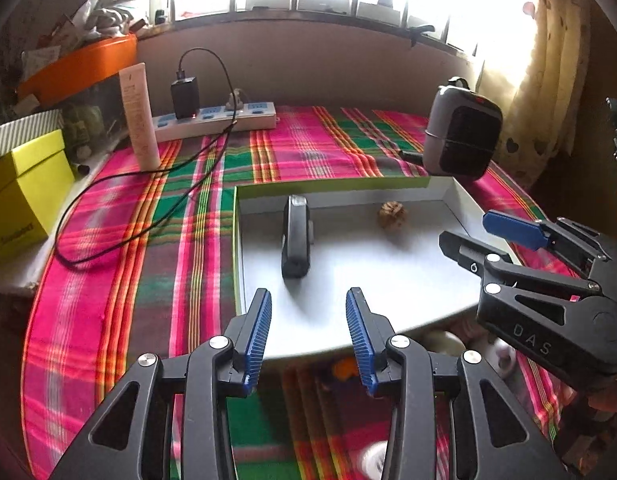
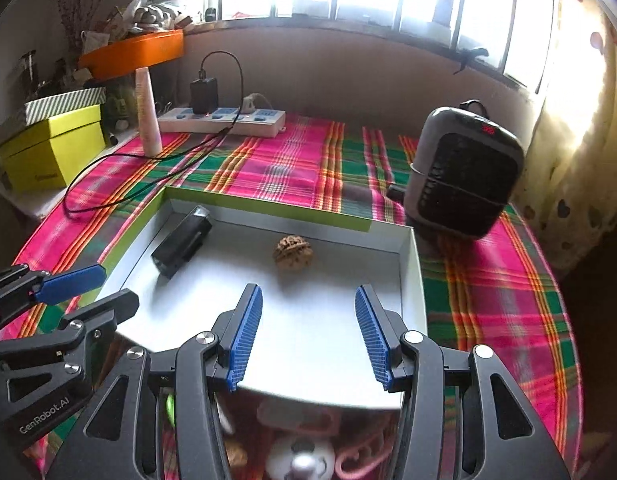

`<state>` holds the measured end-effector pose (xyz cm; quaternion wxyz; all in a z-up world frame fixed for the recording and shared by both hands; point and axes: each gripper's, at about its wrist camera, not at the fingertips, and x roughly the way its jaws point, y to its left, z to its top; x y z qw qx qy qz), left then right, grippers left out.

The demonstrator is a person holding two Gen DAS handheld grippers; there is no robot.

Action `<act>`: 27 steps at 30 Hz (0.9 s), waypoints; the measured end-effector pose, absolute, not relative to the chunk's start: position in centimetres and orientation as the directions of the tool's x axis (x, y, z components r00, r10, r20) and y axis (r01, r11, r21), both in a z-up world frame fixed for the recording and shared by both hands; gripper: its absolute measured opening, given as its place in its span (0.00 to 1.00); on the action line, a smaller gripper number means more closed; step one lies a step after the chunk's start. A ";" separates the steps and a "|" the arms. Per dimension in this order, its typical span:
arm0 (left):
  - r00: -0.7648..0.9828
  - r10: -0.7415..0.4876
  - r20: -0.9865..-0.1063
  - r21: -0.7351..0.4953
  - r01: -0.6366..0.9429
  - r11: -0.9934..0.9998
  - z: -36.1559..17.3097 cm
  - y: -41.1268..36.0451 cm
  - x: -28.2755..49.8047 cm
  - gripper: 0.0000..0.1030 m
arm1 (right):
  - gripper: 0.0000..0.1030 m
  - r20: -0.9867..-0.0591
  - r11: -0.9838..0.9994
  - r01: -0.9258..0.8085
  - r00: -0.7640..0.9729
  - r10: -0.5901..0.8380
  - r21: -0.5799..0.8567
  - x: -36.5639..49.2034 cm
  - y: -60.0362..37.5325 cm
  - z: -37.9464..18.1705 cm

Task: Organize objects
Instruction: 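Move the left tool to the white round jar and close on it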

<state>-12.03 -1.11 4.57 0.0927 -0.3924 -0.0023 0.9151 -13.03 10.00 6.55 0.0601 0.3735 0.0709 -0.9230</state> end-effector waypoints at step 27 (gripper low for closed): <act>-0.613 0.289 -0.736 -0.152 -0.266 -0.952 3.5 -0.4 -4.9 0.41 | 0.48 -0.703 -0.992 0.121 -0.708 -0.071 -0.021 -5.8 12.7 5.6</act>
